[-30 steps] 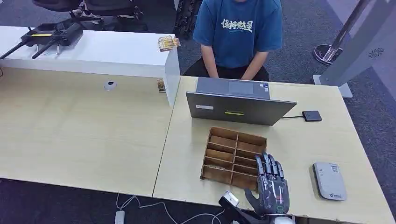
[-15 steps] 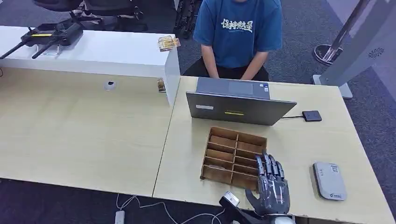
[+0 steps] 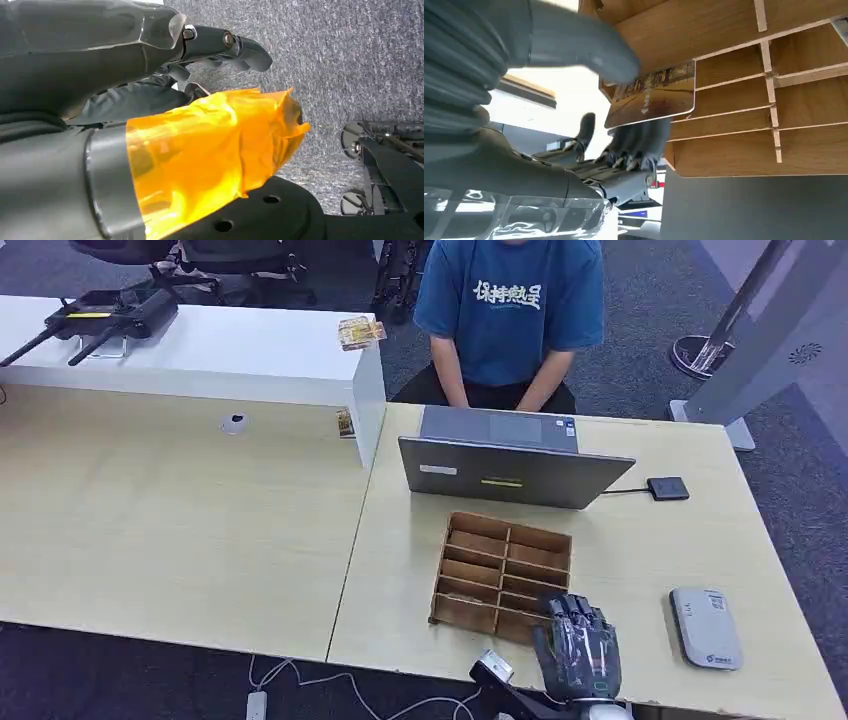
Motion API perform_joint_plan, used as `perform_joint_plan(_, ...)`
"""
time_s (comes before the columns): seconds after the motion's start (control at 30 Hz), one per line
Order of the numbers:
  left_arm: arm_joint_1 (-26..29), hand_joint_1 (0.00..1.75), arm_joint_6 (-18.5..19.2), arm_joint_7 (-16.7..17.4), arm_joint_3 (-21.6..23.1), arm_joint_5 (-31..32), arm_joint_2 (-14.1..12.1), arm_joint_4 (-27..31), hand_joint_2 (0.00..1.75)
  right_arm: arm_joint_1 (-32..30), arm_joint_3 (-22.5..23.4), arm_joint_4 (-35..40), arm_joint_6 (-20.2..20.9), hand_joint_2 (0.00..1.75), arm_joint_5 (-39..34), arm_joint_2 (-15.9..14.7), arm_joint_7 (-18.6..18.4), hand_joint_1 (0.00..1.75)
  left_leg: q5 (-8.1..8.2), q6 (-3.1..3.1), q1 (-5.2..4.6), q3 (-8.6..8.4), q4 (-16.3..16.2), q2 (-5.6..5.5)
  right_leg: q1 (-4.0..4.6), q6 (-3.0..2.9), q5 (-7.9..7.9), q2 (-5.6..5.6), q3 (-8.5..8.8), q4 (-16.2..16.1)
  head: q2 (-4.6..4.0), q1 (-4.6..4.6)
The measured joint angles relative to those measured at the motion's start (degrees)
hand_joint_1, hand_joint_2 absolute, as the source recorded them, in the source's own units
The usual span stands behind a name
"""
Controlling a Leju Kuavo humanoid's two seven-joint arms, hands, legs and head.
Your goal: Pass the card to the sensor for recognition and then transmit it.
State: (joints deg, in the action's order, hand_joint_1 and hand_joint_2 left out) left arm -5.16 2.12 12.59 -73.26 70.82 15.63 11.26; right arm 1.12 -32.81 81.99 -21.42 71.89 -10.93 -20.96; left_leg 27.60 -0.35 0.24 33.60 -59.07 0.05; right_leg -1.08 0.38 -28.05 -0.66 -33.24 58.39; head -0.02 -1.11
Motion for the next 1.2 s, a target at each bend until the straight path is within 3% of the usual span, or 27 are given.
perform_joint_plan(0.33,0.0,0.00,0.1,-0.6,0.0,0.0,0.1,0.0,0.00,0.2,0.0,0.0,0.1,1.75,-0.5,0.0,0.0,1.69,0.00,0.00,0.00,0.00,0.0,0.00,0.00,0.00,0.00,0.00,0.00,0.0,0.00,-0.02)
perform_joint_plan(0.63,0.0,0.00,-0.1,-0.5,0.0,0.0,0.1,0.0,0.00,0.2,0.0,0.0,-0.4,1.75,-0.6,0.0,0.1,1.75,0.00,0.00,0.00,0.00,0.0,0.00,0.00,0.00,0.00,0.00,0.00,0.0,0.00,0.00)
perform_joint_plan(0.87,0.0,0.00,-0.1,-0.5,0.0,0.0,0.2,0.0,0.00,-0.3,0.0,1.0,-7.2,1.75,0.9,0.3,1.9,1.75,0.00,0.00,0.00,0.00,0.0,0.00,0.00,0.00,0.00,0.00,0.00,0.0,0.00,0.00)
perform_joint_plan(1.0,0.0,0.00,-0.1,-0.6,0.0,-0.1,0.2,0.0,0.00,-1.5,0.3,2.8,-14.8,1.75,2.7,1.8,4.5,1.75,0.00,0.00,0.01,0.00,0.0,0.00,0.01,-0.01,-0.01,0.00,-0.01,0.0,0.00,0.00)
perform_joint_plan(1.1,0.0,0.00,0.0,-0.7,0.0,-0.2,0.2,0.0,0.00,-2.6,1.3,4.8,-17.7,1.75,4.0,3.5,7.2,1.75,0.00,0.00,0.01,0.00,0.0,0.00,0.01,-0.01,-0.01,0.00,-0.01,0.0,0.00,0.00)
perform_joint_plan(1.2,0.0,0.00,0.0,-0.8,0.0,-0.2,0.1,0.0,0.00,-5.0,3.9,8.2,-18.1,1.75,5.4,6.9,13.5,1.75,0.00,0.00,0.02,0.00,0.0,0.00,0.01,-0.02,-0.02,-0.01,-0.01,0.0,0.00,0.00)
